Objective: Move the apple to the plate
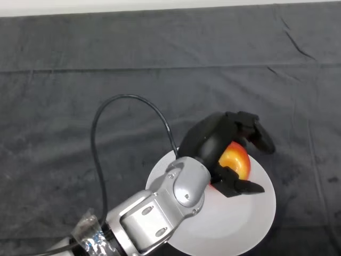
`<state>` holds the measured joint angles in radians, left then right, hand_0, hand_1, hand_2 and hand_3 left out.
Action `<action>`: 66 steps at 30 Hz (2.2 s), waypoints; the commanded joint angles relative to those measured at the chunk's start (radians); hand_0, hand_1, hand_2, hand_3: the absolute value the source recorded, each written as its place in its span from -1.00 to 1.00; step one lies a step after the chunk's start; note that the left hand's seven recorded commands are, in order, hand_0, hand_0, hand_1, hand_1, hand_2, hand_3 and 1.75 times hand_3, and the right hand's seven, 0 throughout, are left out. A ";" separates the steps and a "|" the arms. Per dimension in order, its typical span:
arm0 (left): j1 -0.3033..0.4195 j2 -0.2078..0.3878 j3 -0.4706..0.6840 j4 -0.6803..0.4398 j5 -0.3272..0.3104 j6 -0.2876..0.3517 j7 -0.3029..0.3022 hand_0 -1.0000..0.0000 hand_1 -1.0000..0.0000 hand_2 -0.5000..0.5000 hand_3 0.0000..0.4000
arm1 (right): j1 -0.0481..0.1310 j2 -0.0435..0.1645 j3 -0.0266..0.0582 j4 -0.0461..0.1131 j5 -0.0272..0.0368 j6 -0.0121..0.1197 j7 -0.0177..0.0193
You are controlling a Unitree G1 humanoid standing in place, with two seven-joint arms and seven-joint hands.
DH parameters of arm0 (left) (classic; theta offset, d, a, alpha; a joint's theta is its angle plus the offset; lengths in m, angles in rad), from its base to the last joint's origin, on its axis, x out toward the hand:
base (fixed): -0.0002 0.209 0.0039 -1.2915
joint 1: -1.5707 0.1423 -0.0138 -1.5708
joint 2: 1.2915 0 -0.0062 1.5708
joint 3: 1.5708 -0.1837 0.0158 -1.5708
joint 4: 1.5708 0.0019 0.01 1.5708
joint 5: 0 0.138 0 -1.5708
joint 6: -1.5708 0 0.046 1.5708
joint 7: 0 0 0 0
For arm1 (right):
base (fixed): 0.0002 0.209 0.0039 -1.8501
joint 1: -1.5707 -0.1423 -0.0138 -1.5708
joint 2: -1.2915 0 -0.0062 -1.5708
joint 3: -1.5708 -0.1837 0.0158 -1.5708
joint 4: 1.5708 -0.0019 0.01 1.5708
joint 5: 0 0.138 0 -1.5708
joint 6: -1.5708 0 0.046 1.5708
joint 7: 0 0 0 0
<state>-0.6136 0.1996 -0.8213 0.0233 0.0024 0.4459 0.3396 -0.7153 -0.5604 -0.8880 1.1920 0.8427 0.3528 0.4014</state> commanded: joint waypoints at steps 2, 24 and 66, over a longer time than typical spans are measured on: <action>-0.078 -0.007 -0.040 0.060 -0.028 -0.033 0.021 -1.00 -1.00 0.00 1.00 | 0.003 -0.012 -0.0187 0.001 0.0165 -0.005 0.0009; -0.117 0.037 -0.080 0.066 -0.123 -0.041 -0.018 1.00 1.00 0.00 -1.00 | 0.001 -0.015 -0.0195 0.006 0.0165 -0.005 0.0030; 0.316 0.262 0.557 -0.097 -0.090 -0.388 0.197 1.00 1.00 0.00 -1.00 | 0.004 -0.010 -0.0177 -0.003 0.0152 -0.006 0.0004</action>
<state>-0.3217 0.4139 -0.2781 -0.0261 -0.0799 0.0751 0.5222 -0.7154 -0.5604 -0.8880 1.1920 0.8426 0.3528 0.4014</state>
